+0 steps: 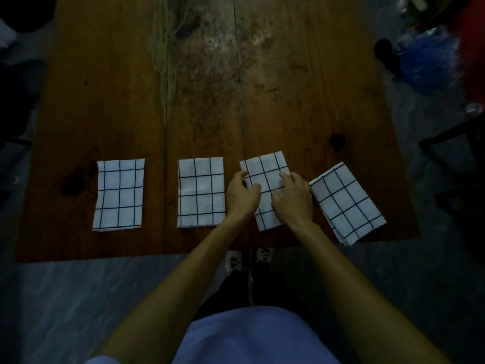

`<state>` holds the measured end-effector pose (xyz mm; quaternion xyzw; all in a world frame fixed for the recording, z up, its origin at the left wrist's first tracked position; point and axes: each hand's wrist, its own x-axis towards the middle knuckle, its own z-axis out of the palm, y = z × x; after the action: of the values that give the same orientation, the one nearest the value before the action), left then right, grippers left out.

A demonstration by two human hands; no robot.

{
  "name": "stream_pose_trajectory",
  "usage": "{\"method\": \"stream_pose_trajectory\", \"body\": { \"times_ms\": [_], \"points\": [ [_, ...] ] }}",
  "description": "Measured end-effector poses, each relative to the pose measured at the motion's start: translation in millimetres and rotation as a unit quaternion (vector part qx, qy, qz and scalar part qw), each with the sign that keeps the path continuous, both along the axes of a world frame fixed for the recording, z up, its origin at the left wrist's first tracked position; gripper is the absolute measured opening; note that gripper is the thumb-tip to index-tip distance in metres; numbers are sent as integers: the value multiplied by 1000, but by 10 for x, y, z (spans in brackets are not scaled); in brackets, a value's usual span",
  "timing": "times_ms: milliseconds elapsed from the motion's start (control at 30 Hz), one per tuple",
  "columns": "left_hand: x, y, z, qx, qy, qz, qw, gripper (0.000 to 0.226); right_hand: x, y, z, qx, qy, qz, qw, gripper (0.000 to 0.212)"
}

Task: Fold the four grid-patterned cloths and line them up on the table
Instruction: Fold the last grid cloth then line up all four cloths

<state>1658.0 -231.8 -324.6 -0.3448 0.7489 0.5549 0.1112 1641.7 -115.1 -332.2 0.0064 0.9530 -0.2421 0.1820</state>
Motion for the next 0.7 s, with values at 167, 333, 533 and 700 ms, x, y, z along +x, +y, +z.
{"method": "stream_pose_trajectory", "body": {
  "times_ms": [167,333,533,700],
  "points": [
    [-115,12,-20,-12,7,2,1000,50,-9,10,-54,-15,8,-21,1000,52],
    [-178,67,16,-17,17,-32,999,52,-32,47,-91,-19,20,-39,999,52],
    [-122,40,11,-45,33,-28,998,49,-10,37,-68,-22,29,-42,998,51],
    [-64,333,162,-17,67,-46,997,37,48,337,115,-36,87,-82,992,43]
  ]
}}
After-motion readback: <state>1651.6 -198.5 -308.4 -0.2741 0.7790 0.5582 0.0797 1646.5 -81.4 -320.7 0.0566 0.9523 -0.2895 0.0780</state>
